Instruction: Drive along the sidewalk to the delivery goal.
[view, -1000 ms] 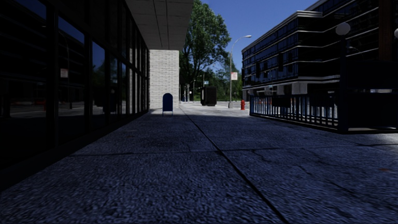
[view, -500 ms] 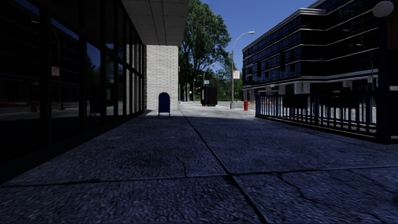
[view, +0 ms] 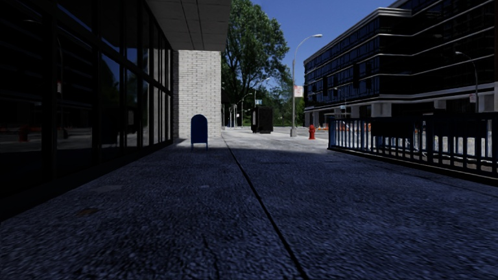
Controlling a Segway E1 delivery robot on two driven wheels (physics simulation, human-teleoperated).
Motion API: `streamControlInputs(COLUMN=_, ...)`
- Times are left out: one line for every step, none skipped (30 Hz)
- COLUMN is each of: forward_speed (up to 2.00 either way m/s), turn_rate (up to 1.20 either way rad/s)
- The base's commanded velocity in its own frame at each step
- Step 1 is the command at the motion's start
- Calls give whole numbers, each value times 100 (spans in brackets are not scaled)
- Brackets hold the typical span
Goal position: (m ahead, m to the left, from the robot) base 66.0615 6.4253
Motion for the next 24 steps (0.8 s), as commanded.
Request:
streamControlInputs(forward_speed=200, turn_rate=0)
streamControlInputs(forward_speed=200, turn_rate=0)
streamControlInputs(forward_speed=200, turn_rate=0)
streamControlInputs(forward_speed=200, turn_rate=0)
streamControlInputs(forward_speed=200, turn_rate=0)
streamControlInputs(forward_speed=200, turn_rate=0)
streamControlInputs(forward_speed=200, turn_rate=0)
streamControlInputs(forward_speed=200, turn_rate=0)
streamControlInputs(forward_speed=200, turn_rate=0)
streamControlInputs(forward_speed=200, turn_rate=0)
streamControlInputs(forward_speed=200, turn_rate=0)
streamControlInputs(forward_speed=200, turn_rate=0)
streamControlInputs(forward_speed=200, turn_rate=0)
streamControlInputs(forward_speed=200, turn_rate=0)
streamControlInputs(forward_speed=200, turn_rate=0)
streamControlInputs(forward_speed=200, turn_rate=0)
streamControlInputs(forward_speed=200, turn_rate=0)
streamControlInputs(forward_speed=200, turn_rate=0)
streamControlInputs(forward_speed=200, turn_rate=0)
streamControlInputs(forward_speed=200, turn_rate=0)
streamControlInputs(forward_speed=200, turn_rate=0)
streamControlInputs(forward_speed=200, turn_rate=0)
streamControlInputs(forward_speed=200, turn_rate=0)
streamControlInputs(forward_speed=200, turn_rate=0)
